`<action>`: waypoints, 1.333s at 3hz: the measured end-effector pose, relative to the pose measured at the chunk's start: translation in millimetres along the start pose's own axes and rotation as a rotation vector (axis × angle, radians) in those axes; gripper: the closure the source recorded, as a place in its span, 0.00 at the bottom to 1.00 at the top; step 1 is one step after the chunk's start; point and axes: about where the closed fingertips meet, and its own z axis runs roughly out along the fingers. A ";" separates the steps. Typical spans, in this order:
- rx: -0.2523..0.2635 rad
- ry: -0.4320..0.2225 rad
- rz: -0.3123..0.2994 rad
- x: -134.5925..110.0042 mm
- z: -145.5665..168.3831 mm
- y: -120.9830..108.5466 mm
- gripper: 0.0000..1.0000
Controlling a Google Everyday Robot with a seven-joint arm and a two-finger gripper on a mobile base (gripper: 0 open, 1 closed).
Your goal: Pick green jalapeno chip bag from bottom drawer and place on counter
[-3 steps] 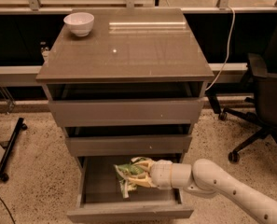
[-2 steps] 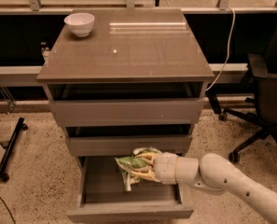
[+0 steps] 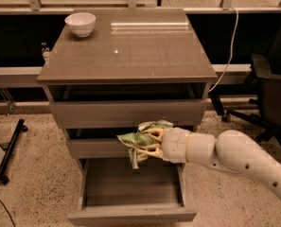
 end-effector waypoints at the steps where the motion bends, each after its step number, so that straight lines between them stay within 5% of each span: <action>1: 0.052 0.012 -0.088 -42.4 -17.5 -39.5 1.00; 2: 0.133 0.036 -0.163 -86.9 -36.3 -85.1 1.00; 4: 0.126 0.026 -0.190 -95.7 -36.8 -89.4 1.00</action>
Offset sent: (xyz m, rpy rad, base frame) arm 0.0398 -0.0228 0.1487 -0.0697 -0.2283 -0.1115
